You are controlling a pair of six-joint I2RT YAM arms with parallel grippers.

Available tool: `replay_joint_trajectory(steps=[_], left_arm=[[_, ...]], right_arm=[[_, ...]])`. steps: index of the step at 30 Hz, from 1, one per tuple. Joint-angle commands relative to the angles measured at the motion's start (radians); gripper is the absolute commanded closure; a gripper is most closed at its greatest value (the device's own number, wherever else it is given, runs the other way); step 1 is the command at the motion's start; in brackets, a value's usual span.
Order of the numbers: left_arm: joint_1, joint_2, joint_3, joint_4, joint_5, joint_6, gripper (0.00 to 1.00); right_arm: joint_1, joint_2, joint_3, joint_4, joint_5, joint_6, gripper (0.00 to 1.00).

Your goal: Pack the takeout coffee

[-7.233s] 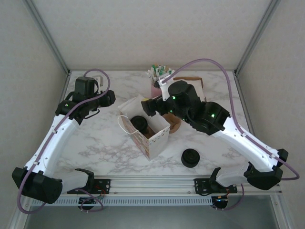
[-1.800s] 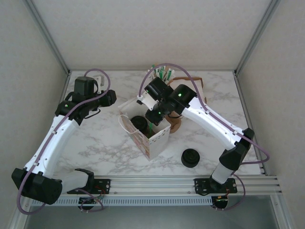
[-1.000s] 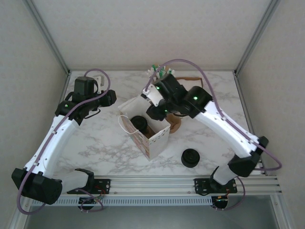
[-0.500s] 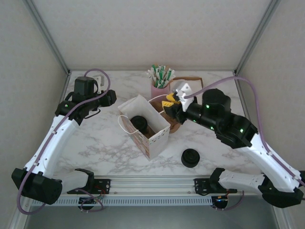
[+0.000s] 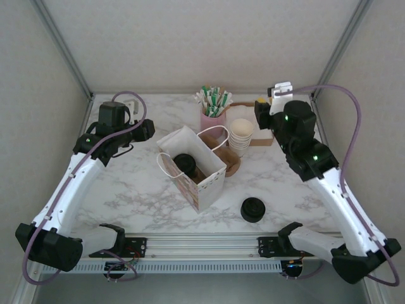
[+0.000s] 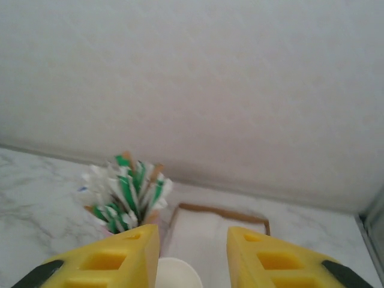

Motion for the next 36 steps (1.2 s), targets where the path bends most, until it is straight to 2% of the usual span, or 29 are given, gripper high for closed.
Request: replay_joint_trajectory(steps=[1, 4, 11, 17, 32, 36], left_arm=[[-0.005, -0.018, -0.009, 0.007, 0.003, 0.006, 0.47], [-0.005, -0.019, -0.01, 0.007, 0.001, 0.008, 0.47], [-0.005, -0.019, -0.011, 0.006, 0.002, 0.008, 0.47], [-0.004, -0.015, -0.012, 0.006, -0.001, 0.009, 0.47], [-0.005, -0.005, -0.014, 0.005, -0.007, 0.012, 0.47], [-0.006, 0.001, -0.012, 0.006, -0.009, 0.013, 0.46]], right_arm=[[-0.103, 0.07, 0.022, -0.047, -0.078, 0.145, 0.62], [-0.179, 0.141, 0.036, -0.051, -0.149, 0.195, 0.61], [-0.272, 0.331, 0.089, -0.077, -0.251, 0.246, 0.6], [-0.301, 0.495, 0.17, -0.152, -0.321, 0.239, 0.6], [-0.373, 0.787, 0.333, -0.245, -0.421, 0.231, 0.57], [-0.378, 0.862, 0.412, -0.291, -0.381, 0.224, 0.55]])
